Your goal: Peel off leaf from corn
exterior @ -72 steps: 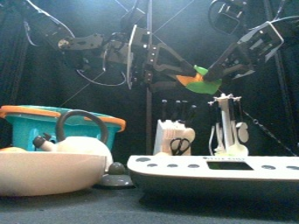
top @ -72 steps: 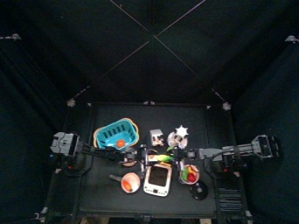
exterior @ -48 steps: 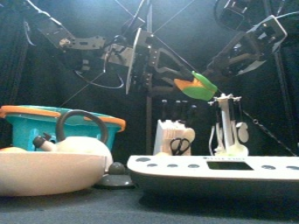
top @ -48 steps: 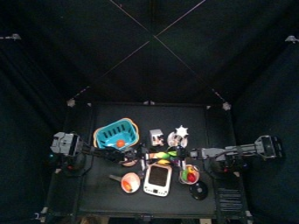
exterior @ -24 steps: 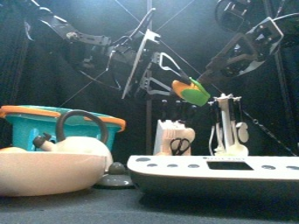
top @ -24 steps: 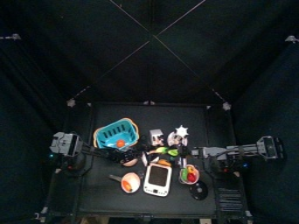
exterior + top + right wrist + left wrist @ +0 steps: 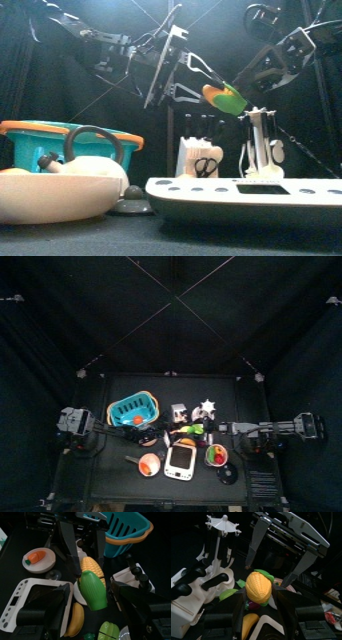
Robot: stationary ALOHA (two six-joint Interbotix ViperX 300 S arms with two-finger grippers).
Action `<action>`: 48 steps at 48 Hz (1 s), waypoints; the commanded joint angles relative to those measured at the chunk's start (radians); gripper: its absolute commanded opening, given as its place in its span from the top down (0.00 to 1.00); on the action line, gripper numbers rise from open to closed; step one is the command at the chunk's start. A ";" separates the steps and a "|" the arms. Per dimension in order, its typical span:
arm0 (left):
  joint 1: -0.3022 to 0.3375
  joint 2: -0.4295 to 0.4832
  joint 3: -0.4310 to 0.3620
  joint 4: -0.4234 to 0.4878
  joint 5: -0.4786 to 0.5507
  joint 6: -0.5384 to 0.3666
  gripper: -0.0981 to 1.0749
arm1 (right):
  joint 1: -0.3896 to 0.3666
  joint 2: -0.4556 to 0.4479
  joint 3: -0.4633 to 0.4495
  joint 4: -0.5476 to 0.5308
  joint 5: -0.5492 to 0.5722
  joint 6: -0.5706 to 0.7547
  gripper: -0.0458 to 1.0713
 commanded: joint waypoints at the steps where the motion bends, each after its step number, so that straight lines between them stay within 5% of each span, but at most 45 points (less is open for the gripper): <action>1: 0.002 -0.018 -0.031 -0.006 -0.006 0.000 0.39 | -0.003 -0.003 -0.021 0.002 -0.003 -0.002 0.10; 28: -0.002 -0.015 -0.031 -0.015 -0.005 0.000 0.38 | -0.017 -0.005 -0.020 0.020 -0.005 -0.002 0.37; 48: 0.006 -0.023 -0.011 -0.018 -0.005 0.000 0.38 | -0.017 -0.044 -0.002 0.020 -0.005 0.000 0.45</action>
